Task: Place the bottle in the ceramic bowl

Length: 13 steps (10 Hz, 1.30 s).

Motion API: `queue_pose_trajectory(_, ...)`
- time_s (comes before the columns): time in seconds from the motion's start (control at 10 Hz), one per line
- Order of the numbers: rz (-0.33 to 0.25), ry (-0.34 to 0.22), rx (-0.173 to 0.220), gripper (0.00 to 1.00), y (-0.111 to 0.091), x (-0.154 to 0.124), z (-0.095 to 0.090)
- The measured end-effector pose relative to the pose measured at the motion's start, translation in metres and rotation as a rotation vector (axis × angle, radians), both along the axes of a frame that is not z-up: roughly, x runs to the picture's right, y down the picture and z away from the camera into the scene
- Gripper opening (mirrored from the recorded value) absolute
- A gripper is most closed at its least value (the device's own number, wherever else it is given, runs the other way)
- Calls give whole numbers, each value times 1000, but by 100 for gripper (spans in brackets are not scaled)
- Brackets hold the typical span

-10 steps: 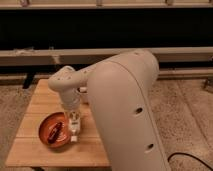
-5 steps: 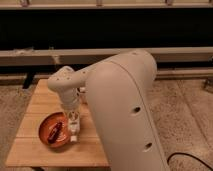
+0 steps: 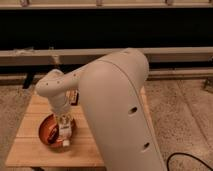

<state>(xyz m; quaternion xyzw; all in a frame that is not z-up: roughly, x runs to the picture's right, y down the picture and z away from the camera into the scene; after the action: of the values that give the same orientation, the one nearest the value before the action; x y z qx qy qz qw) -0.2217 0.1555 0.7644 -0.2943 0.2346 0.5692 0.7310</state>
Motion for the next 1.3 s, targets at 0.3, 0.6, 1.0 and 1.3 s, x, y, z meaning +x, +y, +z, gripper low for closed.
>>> queue_pose_trajectory(0.3,-1,-67,3,7,2,-19,-10)
queue_pose_trajectory(0.6,-1,-35,3,36,-3,-3,-5)
queue_pose_trajectory(1.0,-1,-39,-3,76,-1,-13,-12)
queue_pose_trajectory(1.3,0,-31,-3,97,-5,-8,-8)
